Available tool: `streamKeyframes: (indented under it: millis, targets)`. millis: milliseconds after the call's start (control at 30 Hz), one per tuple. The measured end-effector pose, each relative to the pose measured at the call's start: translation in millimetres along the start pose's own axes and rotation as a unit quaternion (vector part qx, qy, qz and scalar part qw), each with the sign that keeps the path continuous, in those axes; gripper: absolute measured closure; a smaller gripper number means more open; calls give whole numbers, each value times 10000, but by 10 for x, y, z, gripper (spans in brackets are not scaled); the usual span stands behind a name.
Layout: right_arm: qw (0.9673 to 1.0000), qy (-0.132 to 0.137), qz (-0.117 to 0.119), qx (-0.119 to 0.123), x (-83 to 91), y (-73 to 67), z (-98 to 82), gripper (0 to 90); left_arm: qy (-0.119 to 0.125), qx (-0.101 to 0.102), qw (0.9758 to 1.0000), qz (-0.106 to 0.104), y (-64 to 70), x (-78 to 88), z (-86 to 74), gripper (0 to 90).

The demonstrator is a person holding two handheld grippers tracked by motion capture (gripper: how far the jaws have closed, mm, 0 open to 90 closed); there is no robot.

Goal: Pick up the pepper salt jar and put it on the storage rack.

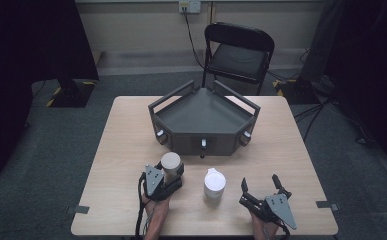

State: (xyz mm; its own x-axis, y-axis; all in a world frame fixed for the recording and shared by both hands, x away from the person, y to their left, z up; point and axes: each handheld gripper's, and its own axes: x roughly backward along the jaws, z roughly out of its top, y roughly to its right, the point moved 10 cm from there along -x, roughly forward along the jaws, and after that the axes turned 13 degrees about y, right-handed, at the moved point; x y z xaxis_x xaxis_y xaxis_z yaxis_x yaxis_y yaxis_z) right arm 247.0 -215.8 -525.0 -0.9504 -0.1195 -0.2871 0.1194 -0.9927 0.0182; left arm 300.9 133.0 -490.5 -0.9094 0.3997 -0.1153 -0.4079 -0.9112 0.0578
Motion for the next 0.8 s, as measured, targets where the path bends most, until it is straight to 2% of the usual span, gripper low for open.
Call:
streamKeyframes:
  millis: [167, 467, 800]
  targets:
    - [10000, 0, 1, -1, 0, 0, 0, 7, -27, 33, 10000, 9, -4, -6, 10, 343]
    - [10000, 0, -1, 0, 0, 0, 0, 7, -9, -49, 9999, 100, 6, 12, 11, 343]
    - [10000, 2, -5, 0, 0, 0, 0, 6, 39, -134, 9999, 88, 10, 19, 53, 344]
